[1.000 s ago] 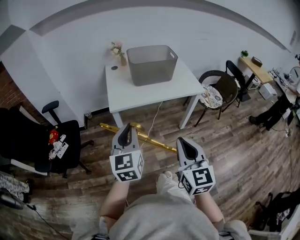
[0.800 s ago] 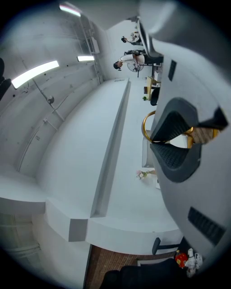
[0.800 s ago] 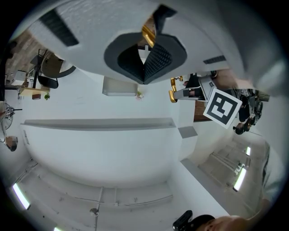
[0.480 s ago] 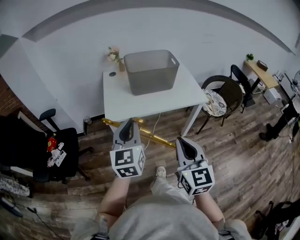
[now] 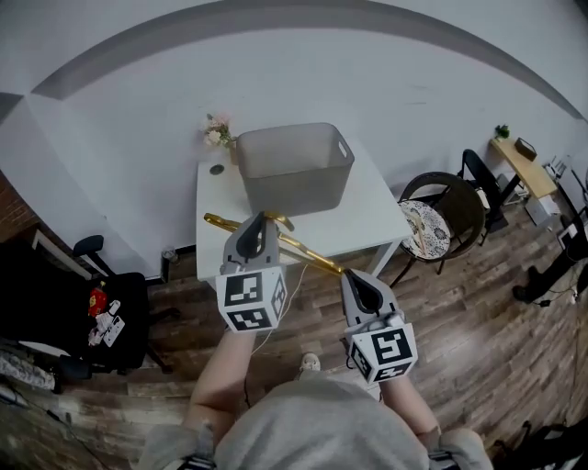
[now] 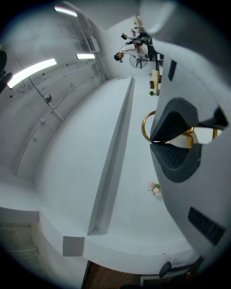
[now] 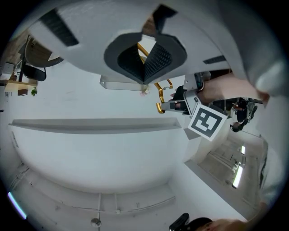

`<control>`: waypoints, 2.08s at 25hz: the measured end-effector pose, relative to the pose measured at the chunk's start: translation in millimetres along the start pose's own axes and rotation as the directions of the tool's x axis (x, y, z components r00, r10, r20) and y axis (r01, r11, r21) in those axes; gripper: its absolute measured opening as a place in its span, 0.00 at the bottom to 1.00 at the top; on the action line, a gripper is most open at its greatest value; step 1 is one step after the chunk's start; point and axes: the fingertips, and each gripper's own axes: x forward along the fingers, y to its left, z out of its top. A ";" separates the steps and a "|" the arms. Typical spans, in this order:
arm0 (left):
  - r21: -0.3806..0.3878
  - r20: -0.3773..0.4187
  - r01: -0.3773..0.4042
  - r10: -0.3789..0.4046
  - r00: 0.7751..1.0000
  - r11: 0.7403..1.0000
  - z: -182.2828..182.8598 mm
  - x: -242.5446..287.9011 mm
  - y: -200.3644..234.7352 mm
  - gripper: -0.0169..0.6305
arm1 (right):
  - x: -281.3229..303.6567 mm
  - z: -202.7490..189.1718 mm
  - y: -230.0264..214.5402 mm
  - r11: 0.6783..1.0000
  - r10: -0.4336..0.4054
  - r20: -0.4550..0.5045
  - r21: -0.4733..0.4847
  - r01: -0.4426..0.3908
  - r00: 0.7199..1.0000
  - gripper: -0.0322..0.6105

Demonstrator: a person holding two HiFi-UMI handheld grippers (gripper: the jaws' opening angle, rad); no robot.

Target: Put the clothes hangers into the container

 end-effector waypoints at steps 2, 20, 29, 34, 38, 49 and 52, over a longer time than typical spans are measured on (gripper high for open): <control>-0.001 0.009 0.001 -0.001 1.000 1.000 5.9 24.0 0.0 0.05 | 15.4 -0.8 -12.0 1.000 0.016 0.014 -0.001 -0.016 1.000 0.05; -0.020 0.038 -0.015 0.016 0.999 1.000 37.1 175.5 -2.3 0.05 | 103.2 -25.4 -80.8 0.993 0.113 -0.020 0.042 -0.112 0.993 0.05; -0.029 0.017 0.008 -0.007 1.000 1.000 25.2 223.1 4.5 0.05 | 124.5 -33.3 -88.6 0.991 0.122 -0.037 0.057 -0.120 0.992 0.05; -0.041 0.001 0.020 -0.020 1.000 0.999 13.5 252.9 9.1 0.05 | 135.5 -43.8 -101.4 0.993 0.099 -0.049 0.071 -0.096 0.994 0.05; -0.069 -0.002 0.033 -0.033 0.999 0.997 9.4 277.8 13.8 0.05 | 154.8 -39.0 -113.3 0.996 0.074 -0.033 0.060 -0.072 0.997 0.05; -0.130 -0.037 0.031 -0.036 0.999 0.991 -15.1 319.7 47.1 0.06 | 206.5 -37.8 -107.7 0.993 0.108 -0.046 0.047 -0.106 0.993 0.05; -0.114 -0.047 0.024 -0.030 0.998 0.993 -20.4 325.3 54.3 0.06 | 214.1 -39.4 -109.8 0.993 0.115 -0.052 0.048 -0.112 0.992 0.05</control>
